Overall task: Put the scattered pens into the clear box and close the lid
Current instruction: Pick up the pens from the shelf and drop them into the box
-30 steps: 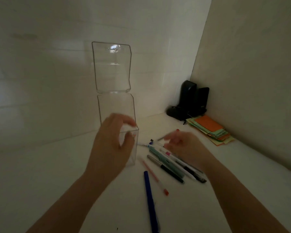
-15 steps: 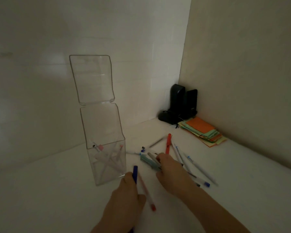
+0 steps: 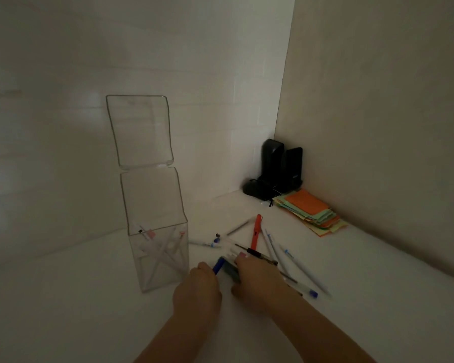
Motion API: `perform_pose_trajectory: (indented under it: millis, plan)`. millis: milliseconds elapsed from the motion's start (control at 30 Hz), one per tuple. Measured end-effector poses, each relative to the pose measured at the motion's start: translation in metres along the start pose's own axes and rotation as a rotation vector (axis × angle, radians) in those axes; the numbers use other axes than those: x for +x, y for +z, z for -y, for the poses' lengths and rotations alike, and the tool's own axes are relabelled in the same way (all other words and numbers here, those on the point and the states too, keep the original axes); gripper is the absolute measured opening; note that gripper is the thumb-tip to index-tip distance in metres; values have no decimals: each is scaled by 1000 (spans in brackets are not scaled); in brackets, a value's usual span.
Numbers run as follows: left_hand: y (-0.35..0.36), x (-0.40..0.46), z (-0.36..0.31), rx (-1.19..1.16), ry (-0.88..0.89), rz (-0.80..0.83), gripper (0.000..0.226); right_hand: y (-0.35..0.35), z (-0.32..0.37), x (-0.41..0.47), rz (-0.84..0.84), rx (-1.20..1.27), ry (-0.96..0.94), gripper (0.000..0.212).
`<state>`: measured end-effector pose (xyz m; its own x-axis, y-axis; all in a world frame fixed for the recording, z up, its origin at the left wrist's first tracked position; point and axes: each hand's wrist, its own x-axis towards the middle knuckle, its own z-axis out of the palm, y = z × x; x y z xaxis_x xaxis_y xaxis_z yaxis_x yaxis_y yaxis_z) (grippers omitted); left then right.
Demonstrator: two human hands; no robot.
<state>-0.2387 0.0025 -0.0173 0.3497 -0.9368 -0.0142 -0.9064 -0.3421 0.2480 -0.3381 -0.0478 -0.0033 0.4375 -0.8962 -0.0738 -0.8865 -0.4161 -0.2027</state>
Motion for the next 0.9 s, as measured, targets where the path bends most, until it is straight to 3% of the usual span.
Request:
perform_pose_trajectory:
  millis: [100,167,233,267,333,433,600,733,900]
  plan:
    - [-8,-8,8,-89,78,62,14,3,-6,-7,-7,125,32,35]
    - [-17,-12,14,-339,114,114,4,-5,-7,-8,-47,361,72,26]
    - [-38,-16,19,-670,154,153,18,-23,-2,-9,-102,647,97,14]
    - [-54,-20,21,-832,178,141,21,-35,4,-11,-128,777,99,17]
    - [-92,-27,25,-1108,235,33,24,-62,19,-15,-227,940,62,29]
    - [-139,-26,37,-1362,320,-207,36,-97,47,-19,-381,1013,-111,29]
    - [-167,3,60,-1414,402,-399,47,-120,100,-3,-383,1218,-370,16]
    - [-153,22,67,-1386,302,-369,34,-108,122,5,-279,1453,-350,9]
    - [-137,27,66,-1322,230,-318,23,-81,123,18,-235,1382,-327,14]
